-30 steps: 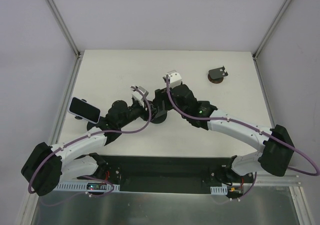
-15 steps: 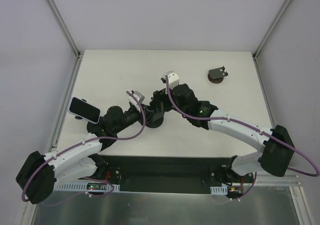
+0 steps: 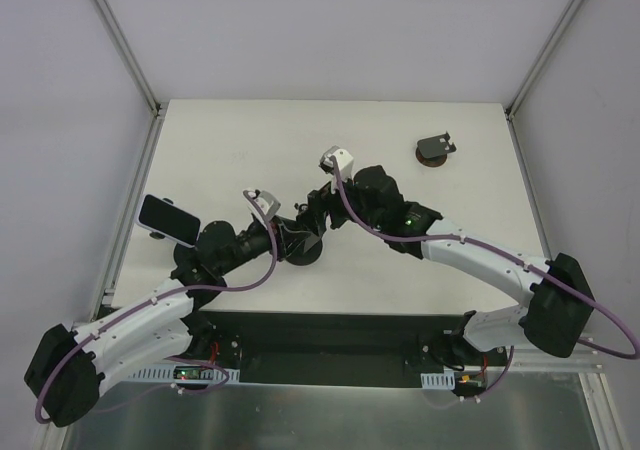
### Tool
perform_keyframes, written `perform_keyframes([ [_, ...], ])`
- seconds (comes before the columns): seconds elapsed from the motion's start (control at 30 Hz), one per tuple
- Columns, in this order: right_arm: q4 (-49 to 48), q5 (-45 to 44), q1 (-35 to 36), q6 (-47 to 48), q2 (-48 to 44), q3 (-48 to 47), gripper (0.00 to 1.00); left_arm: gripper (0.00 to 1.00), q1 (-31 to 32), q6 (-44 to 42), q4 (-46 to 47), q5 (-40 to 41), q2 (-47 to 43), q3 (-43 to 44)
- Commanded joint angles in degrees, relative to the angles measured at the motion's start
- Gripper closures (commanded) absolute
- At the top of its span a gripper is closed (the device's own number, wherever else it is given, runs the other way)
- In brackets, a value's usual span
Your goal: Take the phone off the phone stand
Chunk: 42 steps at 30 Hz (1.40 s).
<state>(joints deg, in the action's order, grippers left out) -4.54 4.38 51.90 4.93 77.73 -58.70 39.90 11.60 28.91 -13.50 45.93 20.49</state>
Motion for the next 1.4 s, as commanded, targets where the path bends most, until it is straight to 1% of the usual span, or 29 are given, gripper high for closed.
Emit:
perform_keyframes([
  [0.0, -0.39, 3.96, -4.18, 10.89, -4.79, 0.42, 0.99, 1.00, -3.76, 3.17, -0.61, -3.37, -2.78, -1.94],
  [0.03, -0.30, 4.84, -4.26, 11.15, -4.78, 0.51, 0.99, 1.00, -4.65, 3.69, -0.08, -4.07, -3.13, -2.21],
  [0.07, -0.30, 6.67, -4.35, 11.76, -4.87, 0.60, 0.99, 1.00, -5.53, 5.00, 0.36, -6.43, -3.30, -2.73],
  [0.1, -0.21, 7.82, -4.52, 11.86, -4.87, 0.69, 0.99, 1.00, -7.71, 5.80, 0.80, -7.59, -3.48, -3.00],
  [0.2, -0.21, 12.04, -5.40, 12.47, -5.05, 0.95, 0.99, 1.00, -10.97, 8.09, 2.03, -11.54, -3.66, -3.61],
  [0.33, 0.75, 15.30, -5.93, 13.61, -4.96, 0.78, 0.99, 1.00, -11.60, 8.62, 2.21, -13.39, -3.74, -3.44],
  [0.5, 1.55, 14.96, -6.20, 12.92, -4.08, 0.43, 0.99, 1.00, -11.69, 9.67, 2.56, -16.38, -2.87, -2.65],
  [0.6, -0.20, 13.20, -6.11, 9.76, -4.52, 1.12, 0.99, 1.00, -11.60, 10.03, 2.47, -16.65, -2.78, -2.65],
  [0.63, -1.52, 12.33, -6.11, 7.40, -4.78, 1.39, 0.99, 1.00, -11.60, 10.11, 2.47, -16.39, -2.78, -2.65],
  [0.73, -3.19, 10.74, -4.80, 4.92, -5.66, 1.66, 0.58, 1.00, -11.07, 10.29, 2.30, -14.90, -2.95, -2.82],
  [0.77, -3.46, 8.56, -4.18, 3.87, -6.19, 1.66, 0.35, 1.00, -10.90, 10.20, 2.21, -14.28, -2.95, -2.65],
  [0.83, -3.81, 5.83, -2.16, 3.25, -6.54, 1.57, 0.17, 1.00, -10.02, 9.85, 1.86, -13.06, -2.87, -2.39],
  [0.87, -3.90, 4.86, -1.54, 2.55, -6.63, 1.39, 0.04, 1.00, -9.67, 9.68, 1.77, -12.70, -2.69, -2.04],
  [0.9, -3.99, 4.06, -0.49, 1.85, -6.72, 1.31, 0.00, 1.00, -9.06, 9.50, 1.68, -12.35, -2.60, -1.95],
  [0.93, -4.60, 2.40, -0.05, 1.14, -6.63, 1.22, 0.03, 1.00, -8.79, 9.41, 1.68, -12.00, -2.34, -1.77],
  [1.1, -6.10, -3.76, 2.41, -3.69, -4.88, 1.04, 0.04, 1.00, -7.56, 9.24, 1.59, -10.32, -1.90, -1.16],
  [1.23, -6.97, -9.20, 3.65, -4.75, -1.89, 0.60, 0.04, 1.00, -6.59, 9.23, 1.59, -9.62, -1.81, -0.80],
  [1.37, -8.29, -9.04, 4.17, -6.60, 0.13, -0.19, 0.04, 1.00, -5.89, 9.23, 1.50, -8.92, -1.72, -0.80],
])
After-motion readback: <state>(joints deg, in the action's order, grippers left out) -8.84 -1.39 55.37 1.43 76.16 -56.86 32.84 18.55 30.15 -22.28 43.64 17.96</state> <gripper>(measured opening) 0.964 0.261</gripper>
